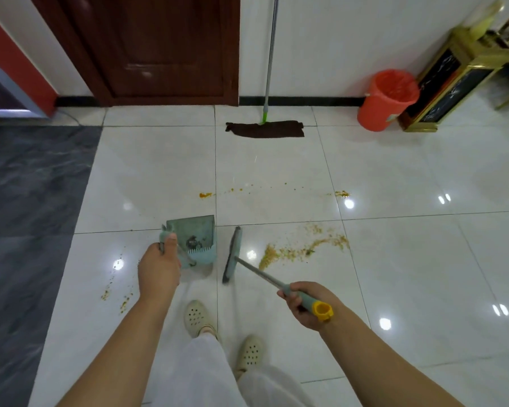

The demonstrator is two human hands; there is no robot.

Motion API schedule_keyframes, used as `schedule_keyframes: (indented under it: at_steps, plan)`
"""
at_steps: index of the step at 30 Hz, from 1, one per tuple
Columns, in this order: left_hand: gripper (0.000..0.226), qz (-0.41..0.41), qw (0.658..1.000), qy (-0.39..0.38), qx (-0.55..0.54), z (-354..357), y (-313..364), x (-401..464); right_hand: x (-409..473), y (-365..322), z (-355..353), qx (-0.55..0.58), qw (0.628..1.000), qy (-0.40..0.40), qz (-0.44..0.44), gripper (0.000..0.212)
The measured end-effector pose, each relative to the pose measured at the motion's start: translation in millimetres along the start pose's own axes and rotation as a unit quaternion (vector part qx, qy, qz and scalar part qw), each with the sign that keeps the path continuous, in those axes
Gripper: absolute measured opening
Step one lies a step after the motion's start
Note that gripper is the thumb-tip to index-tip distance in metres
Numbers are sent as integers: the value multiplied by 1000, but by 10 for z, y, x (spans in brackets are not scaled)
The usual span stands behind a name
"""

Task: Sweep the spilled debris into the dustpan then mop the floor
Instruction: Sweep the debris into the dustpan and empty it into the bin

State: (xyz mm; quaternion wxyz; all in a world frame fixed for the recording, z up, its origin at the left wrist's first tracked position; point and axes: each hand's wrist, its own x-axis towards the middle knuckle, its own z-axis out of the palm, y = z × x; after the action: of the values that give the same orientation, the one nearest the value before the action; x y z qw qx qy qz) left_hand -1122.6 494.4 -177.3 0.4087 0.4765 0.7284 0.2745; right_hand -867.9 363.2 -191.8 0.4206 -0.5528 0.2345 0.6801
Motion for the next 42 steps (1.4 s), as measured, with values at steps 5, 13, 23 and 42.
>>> schedule_keyframes:
  at_steps: [5,13,23,42]
  plan:
    - [53,7,999,-1,32,-40,-35,23,170,125,152,-22,999,10,22,28]
    - [51,33,997,-3,75,197,-11,-165,119,-209,-152,-47,997,60,-18,20]
    - [54,15,998,-29,47,357,26,-187,-45,-773,-700,-42,993,97,-53,21]
    - [49,-17,998,-59,11,735,706,1106,441,-1391,675,-48,997,47,-40,19]
